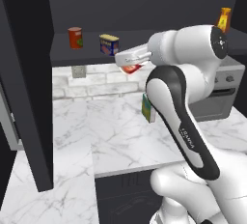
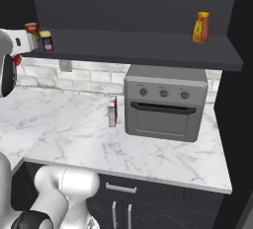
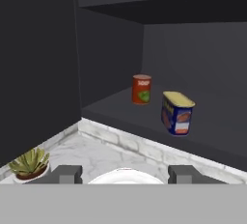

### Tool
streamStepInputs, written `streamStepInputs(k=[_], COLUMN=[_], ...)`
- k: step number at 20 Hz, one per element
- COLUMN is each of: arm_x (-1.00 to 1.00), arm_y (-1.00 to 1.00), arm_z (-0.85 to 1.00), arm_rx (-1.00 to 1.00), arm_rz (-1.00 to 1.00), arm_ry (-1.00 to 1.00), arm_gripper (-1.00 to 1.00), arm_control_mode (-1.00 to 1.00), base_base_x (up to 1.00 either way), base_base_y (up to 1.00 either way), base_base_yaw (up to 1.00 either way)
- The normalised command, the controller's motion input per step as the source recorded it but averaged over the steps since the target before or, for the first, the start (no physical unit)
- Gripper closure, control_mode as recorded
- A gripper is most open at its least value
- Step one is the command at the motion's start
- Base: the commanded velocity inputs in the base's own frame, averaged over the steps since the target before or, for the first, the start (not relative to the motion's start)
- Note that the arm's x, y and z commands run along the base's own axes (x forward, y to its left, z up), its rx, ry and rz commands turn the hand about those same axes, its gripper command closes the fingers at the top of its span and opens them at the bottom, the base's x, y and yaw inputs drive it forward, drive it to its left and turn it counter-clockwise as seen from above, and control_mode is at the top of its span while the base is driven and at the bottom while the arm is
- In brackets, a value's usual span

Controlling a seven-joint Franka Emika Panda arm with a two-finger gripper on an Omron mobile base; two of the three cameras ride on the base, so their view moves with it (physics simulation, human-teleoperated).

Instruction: Pick the cans from the counter and place them in their designated side in the cabinet.

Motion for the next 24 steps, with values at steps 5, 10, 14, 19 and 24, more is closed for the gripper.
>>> streamStepInputs(k=[5, 10, 14, 19, 24], arm_x=[0.1, 0.15, 0.15, 0.14, 0.15], arm_y=[0.05, 0.09, 0.1, 0.07, 0.1], arm_z=[0.04, 0.02, 0.01, 0.01, 0.01], arm_rx=[-0.02, -0.03, -0.02, -0.02, -0.02], arm_rz=[0.01, 0.01, 0.01, 0.01, 0.01], arm_ry=[-0.01, 0.0, 0.0, 0.0, 0.0], arm_gripper=[1.0, 1.0, 1.0, 1.0, 1.0], arm_control_mode=[-1.0, -1.0, -1.0, -1.0, -1.0], base_base_x=[0.0, 0.0, 0.0, 0.0, 0.0], base_base_y=[0.0, 0.0, 0.0, 0.0, 0.0], base_base_yaw=[0.0, 0.0, 0.0, 0.0, 0.0])
